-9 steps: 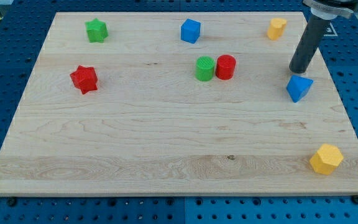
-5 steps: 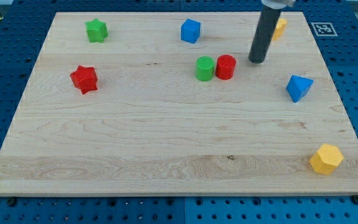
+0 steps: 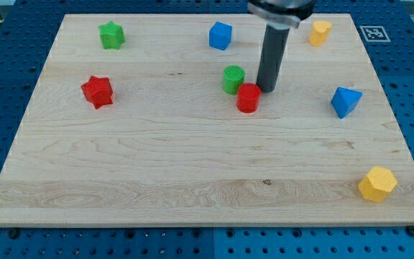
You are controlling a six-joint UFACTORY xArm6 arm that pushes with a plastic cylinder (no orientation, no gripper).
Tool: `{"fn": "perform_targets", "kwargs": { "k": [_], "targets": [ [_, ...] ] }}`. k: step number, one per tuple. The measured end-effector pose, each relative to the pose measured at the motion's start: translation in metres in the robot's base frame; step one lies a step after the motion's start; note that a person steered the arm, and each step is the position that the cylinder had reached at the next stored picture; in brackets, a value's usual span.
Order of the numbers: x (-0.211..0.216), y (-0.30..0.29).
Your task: Push the red circle vertically to the bottom of the red star
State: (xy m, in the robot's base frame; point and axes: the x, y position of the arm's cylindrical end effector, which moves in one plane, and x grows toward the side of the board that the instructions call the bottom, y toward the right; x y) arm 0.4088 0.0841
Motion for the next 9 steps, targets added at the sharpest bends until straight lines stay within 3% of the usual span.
{"fn": "perform_targets", "kwargs": {
  "k": [1,3,5,7,9],
  "targets": [
    [0.046,-0.051],
    [0.058,-0.05],
    [0.109,-0.145],
    [0.104,-0.151],
    [0.111,-0.215]
  ]
}}
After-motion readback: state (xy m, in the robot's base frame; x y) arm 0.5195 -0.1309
